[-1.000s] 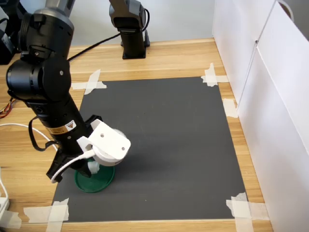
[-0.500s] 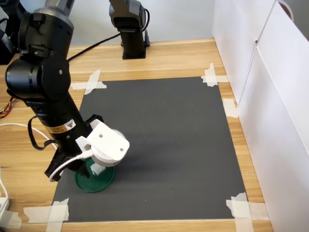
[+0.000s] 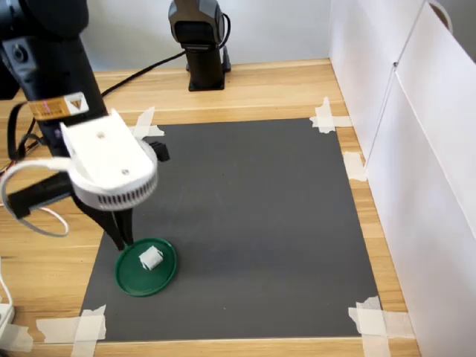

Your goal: Grasp a white terminal and put it in the green lid.

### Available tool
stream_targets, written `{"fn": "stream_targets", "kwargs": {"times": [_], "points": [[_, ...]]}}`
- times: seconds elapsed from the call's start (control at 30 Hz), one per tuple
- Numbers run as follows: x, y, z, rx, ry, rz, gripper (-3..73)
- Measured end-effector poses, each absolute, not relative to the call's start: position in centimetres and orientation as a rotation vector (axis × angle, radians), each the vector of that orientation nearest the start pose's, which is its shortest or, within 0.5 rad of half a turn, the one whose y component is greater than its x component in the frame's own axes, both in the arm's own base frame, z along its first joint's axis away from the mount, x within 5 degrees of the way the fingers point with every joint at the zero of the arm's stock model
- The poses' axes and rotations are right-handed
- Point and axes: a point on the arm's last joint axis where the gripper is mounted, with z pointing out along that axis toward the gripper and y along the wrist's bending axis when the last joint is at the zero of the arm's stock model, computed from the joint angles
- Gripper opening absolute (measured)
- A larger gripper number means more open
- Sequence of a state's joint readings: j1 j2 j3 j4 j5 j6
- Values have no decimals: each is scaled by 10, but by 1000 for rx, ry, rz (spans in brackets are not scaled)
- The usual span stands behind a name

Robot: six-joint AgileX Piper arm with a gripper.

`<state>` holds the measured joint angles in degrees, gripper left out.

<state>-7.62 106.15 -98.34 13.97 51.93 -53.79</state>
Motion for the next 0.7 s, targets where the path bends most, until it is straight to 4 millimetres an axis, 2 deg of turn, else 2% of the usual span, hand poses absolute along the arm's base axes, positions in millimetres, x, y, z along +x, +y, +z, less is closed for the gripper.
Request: {"fn": "stream_targets", "kwargs": {"times": [0.2, 0.33, 0.47, 0.53, 0.63, 0.7], "points": [[392, -34, 393, -424, 2153, -90, -20], [373, -33, 427, -234, 2049, -38, -20], [351, -30, 453, -117, 1977, 14, -20], [331, -29, 468, -52, 1891, 25, -20], [298, -28, 480, 36, 1733, 23, -21], [258, -27, 469, 99, 1619, 12, -21]]}}
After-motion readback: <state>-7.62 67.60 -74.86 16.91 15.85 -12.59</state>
